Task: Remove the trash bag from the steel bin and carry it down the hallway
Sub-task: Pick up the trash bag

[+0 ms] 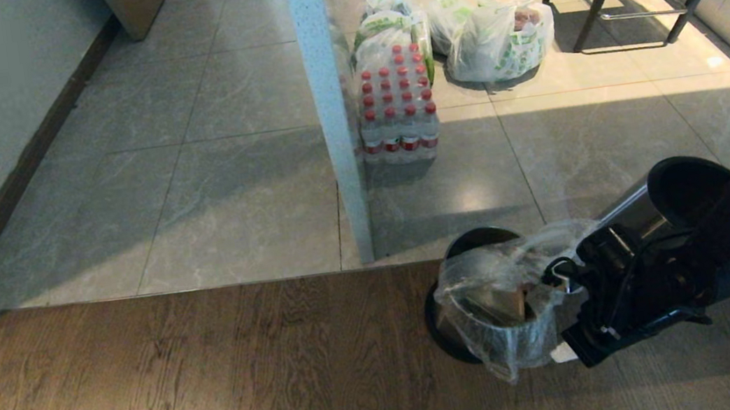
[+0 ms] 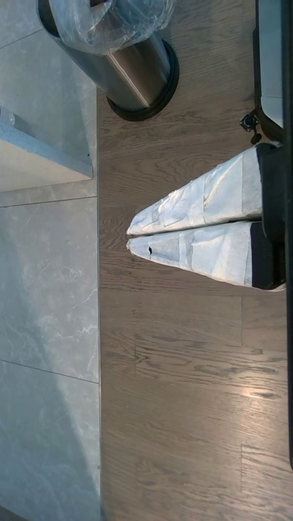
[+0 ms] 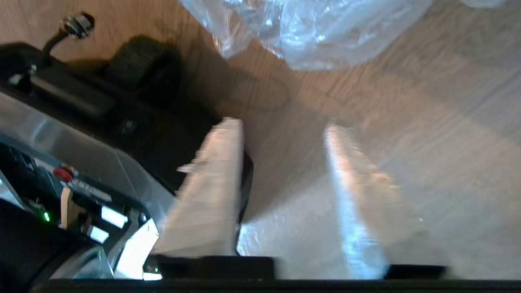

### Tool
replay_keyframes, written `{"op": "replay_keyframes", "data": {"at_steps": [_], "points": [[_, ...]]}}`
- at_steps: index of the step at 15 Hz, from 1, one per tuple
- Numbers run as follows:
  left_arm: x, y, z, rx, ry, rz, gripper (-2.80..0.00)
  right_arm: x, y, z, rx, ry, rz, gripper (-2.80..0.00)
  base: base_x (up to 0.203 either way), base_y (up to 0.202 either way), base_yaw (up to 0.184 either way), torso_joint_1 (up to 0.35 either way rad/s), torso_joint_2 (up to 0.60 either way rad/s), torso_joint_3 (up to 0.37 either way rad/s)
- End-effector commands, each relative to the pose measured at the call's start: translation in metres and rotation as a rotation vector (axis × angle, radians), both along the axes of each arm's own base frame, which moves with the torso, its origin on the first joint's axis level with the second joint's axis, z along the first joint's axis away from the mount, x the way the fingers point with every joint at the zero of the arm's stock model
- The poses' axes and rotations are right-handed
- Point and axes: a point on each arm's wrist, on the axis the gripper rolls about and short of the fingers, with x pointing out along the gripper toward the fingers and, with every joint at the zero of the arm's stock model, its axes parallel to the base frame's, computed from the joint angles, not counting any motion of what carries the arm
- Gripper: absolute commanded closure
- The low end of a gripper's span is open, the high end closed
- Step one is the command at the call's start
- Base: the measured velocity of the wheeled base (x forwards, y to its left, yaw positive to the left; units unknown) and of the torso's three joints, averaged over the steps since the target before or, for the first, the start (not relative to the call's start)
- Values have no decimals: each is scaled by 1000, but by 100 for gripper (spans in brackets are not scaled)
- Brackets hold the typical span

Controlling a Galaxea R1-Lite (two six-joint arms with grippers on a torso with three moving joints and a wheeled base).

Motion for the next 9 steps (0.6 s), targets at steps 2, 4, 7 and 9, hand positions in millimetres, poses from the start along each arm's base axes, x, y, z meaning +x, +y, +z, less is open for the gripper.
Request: {"op": "replay_keyframes", "data": {"at_steps": [2,4,7,9], "points": [[0,0,0,0,0,1,0,2,-2,-16,32,2,4,-280,0,0,0,0,0,0],[0,0,0,0,1,1,0,8,-4,-19,131,-41,33,-280,0,0,0,0,0,0],[0,0,0,0,2,1,0,11,-20,-21,183,-75,51,-280,0,0,0,0,0,0],[0,0,0,0,2,1,0,9,-29,-23,175,-85,76,-280,0,0,0,0,0,0]]}}
